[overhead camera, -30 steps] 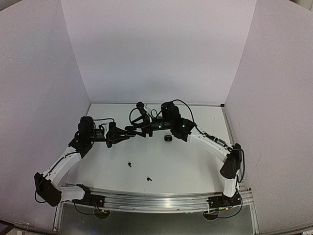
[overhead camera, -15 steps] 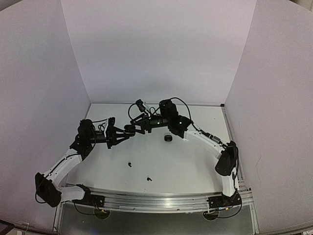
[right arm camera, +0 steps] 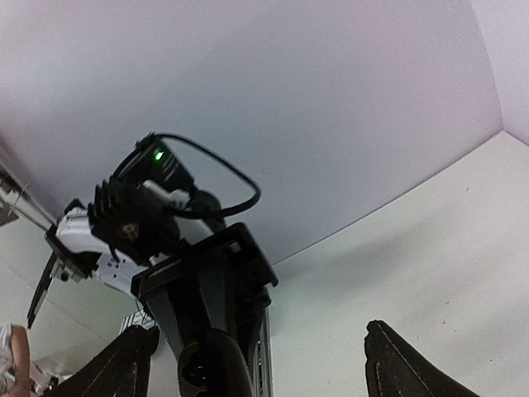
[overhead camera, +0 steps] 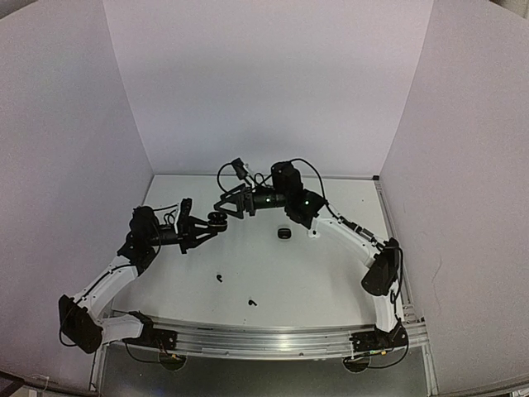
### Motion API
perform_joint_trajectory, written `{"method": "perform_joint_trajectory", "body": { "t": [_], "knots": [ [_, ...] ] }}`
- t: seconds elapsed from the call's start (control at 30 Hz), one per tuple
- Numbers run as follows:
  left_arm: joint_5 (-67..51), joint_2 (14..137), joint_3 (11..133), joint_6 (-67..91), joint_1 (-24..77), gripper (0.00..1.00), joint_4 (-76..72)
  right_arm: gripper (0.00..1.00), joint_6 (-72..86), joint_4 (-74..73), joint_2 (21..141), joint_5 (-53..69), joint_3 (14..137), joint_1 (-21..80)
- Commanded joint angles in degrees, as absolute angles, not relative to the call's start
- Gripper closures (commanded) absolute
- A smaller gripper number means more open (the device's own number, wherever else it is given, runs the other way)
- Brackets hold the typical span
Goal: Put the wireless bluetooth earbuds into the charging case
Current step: Open the charging case, then pick up the right earbud from the center of the board.
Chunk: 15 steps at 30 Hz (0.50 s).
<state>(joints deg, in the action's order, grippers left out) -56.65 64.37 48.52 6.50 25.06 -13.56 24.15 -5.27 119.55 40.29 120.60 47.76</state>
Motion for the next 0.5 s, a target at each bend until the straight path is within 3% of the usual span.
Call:
{"method": "perform_joint_trajectory", "body": {
  "t": [0.0, 0.13, 0.27, 0.47],
  "knots": [
    [-52.6, 60.5, 45.7, 8.7, 24.8, 1.00, -18.0, 0.17, 32.2, -5.1, 113.9, 27.1, 118.7, 44.9],
    [-47.5, 57.9, 42.5, 10.0, 24.8, 1.00, -20.0, 0.23, 33.1, -19.9, 106.7, 6.8, 110.0, 44.1],
    [-42.4, 54.7, 39.7, 11.7, 24.8, 1.00, -21.2, 0.32, 29.4, -39.5, 107.7, -2.6, 108.2, 46.6],
    [-35.9, 49.8, 37.0, 12.2, 24.8, 1.00, -20.2, 0.40, 17.0, -51.8, 114.3, 2.0, 106.9, 54.0]
  ]
}}
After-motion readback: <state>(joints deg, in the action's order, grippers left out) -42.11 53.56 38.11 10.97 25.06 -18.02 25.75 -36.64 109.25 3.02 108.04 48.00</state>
